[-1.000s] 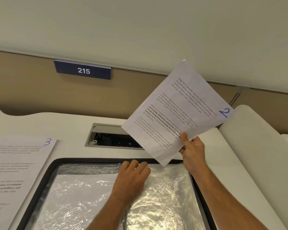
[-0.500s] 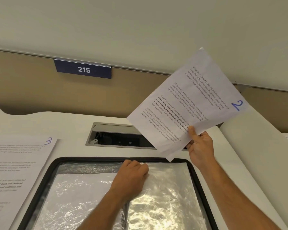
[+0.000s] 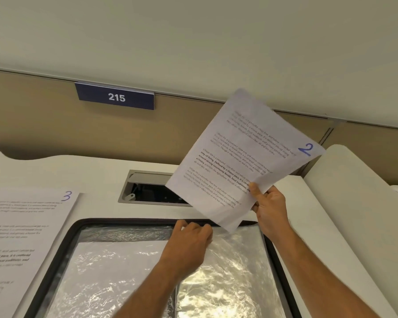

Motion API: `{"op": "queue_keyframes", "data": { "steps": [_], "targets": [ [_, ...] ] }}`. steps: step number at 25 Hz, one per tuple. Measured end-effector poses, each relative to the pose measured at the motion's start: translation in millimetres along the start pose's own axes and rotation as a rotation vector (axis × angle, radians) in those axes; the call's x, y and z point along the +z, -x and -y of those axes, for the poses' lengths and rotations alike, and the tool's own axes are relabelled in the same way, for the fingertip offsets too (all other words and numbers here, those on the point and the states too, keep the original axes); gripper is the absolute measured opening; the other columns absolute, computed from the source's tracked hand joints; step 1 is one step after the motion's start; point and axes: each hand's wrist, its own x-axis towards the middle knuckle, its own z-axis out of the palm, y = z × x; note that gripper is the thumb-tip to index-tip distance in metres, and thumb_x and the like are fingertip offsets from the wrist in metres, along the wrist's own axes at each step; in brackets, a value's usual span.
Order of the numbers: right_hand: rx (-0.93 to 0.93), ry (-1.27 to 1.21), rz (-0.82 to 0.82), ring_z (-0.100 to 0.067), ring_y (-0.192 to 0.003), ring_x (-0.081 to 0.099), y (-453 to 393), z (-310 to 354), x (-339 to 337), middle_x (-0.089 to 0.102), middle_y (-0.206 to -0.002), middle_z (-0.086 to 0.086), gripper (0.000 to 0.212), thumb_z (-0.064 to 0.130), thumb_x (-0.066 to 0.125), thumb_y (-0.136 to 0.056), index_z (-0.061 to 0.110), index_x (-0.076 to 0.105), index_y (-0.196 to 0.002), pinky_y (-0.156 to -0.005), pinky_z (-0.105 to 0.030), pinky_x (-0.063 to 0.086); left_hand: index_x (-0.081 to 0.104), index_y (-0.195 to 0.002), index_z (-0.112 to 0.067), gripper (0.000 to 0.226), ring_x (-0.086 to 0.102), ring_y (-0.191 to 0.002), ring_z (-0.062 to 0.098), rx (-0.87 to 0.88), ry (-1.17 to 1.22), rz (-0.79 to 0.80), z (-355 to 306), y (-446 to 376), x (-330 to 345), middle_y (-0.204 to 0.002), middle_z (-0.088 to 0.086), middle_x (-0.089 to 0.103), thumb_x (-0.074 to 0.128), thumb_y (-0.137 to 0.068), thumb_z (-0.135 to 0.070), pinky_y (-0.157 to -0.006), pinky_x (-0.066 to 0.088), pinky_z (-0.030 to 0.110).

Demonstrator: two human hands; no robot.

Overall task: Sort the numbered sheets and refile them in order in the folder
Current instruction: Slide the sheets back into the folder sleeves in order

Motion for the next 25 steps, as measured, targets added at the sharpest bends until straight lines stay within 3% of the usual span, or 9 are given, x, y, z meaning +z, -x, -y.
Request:
{"op": "queue_keyframes", "data": {
  "steps": [2, 5, 8, 12, 13, 16, 17, 21, 25],
  "targets": [
    [0.035, 0.026, 0.003, -0.024, -0.112, 0.069, 0.9, -9.4, -10.6, 0.072, -0.121, -0.001, 0.072, 0.045, 0.082, -0.067, 0.012, 0.063, -0.128, -0.089, -0.041, 0.060, 0.053, -0.093, -0.033, 0.011, 0.054, -0.080, 0.009, -0.012, -0.005, -0.025, -0.7, -0.3, 0.1, -0.084, -0.014, 0.063, 0.045, -0.102, -0.031, -0.094, 0.034, 0.032],
    [0.102, 0.061, 0.024, -0.032, -0.109, 0.070, 0.7, -18.9, -27.7, 0.073, -0.119, -0.006, 0.059, 0.034, 0.077, -0.077, 0.009, 0.062, -0.128, -0.082, -0.045, 0.062, 0.064, -0.084, -0.032, 0.010, 0.055, -0.067, 0.008, -0.040, -0.029, -0.015, -0.5, -1.7, -0.3, -0.073, -0.015, 0.064, 0.063, -0.094, -0.034, -0.080, 0.039, 0.030],
    [0.135, 0.069, 0.019, -0.029, -0.103, 0.072, -3.9, -17.4, -39.4, 0.074, -0.116, -0.009, 0.069, 0.040, 0.086, -0.059, 0.010, 0.067, -0.118, -0.077, -0.041, 0.063, 0.067, -0.080, -0.031, 0.016, 0.054, -0.061, 0.007, -0.041, -0.084, 0.001, 0.2, -6.0, -5.2, -0.071, -0.015, 0.065, 0.064, -0.093, -0.040, -0.075, 0.036, 0.028],
    [0.133, 0.121, 0.074, -0.023, -0.094, 0.075, -11.5, -12.5, -46.9, 0.077, -0.107, -0.006, 0.091, 0.053, 0.098, -0.036, 0.010, 0.069, -0.111, -0.067, -0.031, 0.061, 0.070, -0.091, -0.029, 0.029, 0.054, -0.077, 0.005, -0.099, -0.026, -0.014, -1.4, -12.9, -16.8, -0.084, -0.015, 0.067, 0.054, -0.095, -0.053, -0.087, 0.033, 0.031],
    [0.141, 0.137, 0.084, -0.023, -0.093, 0.075, -13.4, -12.7, -48.2, 0.077, -0.107, -0.006, 0.089, 0.053, 0.097, -0.040, 0.010, 0.069, -0.112, -0.066, -0.032, 0.061, 0.069, -0.093, -0.028, 0.030, 0.054, -0.081, 0.005, -0.124, 0.008, 0.012, -0.5, -16.5, -19.7, -0.088, -0.014, 0.068, 0.055, -0.094, -0.054, -0.090, 0.031, 0.031],
    [0.201, 0.174, 0.103, -0.021, -0.089, 0.076, -16.2, -13.2, -47.8, 0.077, -0.106, -0.006, 0.038, 0.019, 0.077, -0.083, 0.008, 0.067, -0.118, -0.062, -0.033, 0.061, 0.063, -0.095, -0.029, 0.029, 0.056, -0.089, 0.009, -0.146, 0.078, 0.165, 7.0, -29.4, -28.7, -0.099, -0.013, 0.069, 0.059, -0.091, -0.058, -0.099, 0.032, 0.034],
    [0.210, 0.201, 0.097, -0.020, -0.088, 0.076, -16.9, -14.1, -47.3, 0.077, -0.104, -0.004, 0.030, 0.011, 0.069, -0.090, 0.009, 0.066, -0.120, -0.061, -0.033, 0.061, 0.061, -0.095, -0.031, 0.030, 0.058, -0.089, 0.009, -0.146, 0.079, 0.218, 11.4, -32.7, -33.0, -0.102, -0.013, 0.069, 0.061, -0.089, -0.060, -0.100, 0.034, 0.035],
    [0.222, 0.227, 0.115, -0.020, -0.088, 0.075, -19.9, -16.3, -45.4, 0.078, -0.103, 0.000, 0.028, 0.007, 0.066, -0.094, 0.014, 0.065, -0.121, -0.060, -0.033, 0.060, 0.062, -0.098, -0.031, 0.024, 0.060, -0.093, 0.010, -0.137, 0.008, 0.371, 32.3, -36.4, -47.5, -0.108, -0.011, 0.068, 0.063, -0.090, -0.054, -0.103, 0.040, 0.037],
    [0.229, 0.190, 0.104, -0.026, -0.096, 0.074, -17.9, -23.5, -33.7, 0.075, -0.113, -0.009, 0.030, 0.013, 0.069, -0.091, 0.008, 0.067, -0.121, -0.069, -0.037, 0.063, 0.061, -0.103, -0.029, 0.013, 0.062, -0.094, 0.011, -0.183, 0.160, 0.358, 41.0, -35.5, -53.3, -0.115, -0.009, 0.068, 0.063, -0.095, -0.038, -0.100, 0.049, 0.035]
  ]
}}
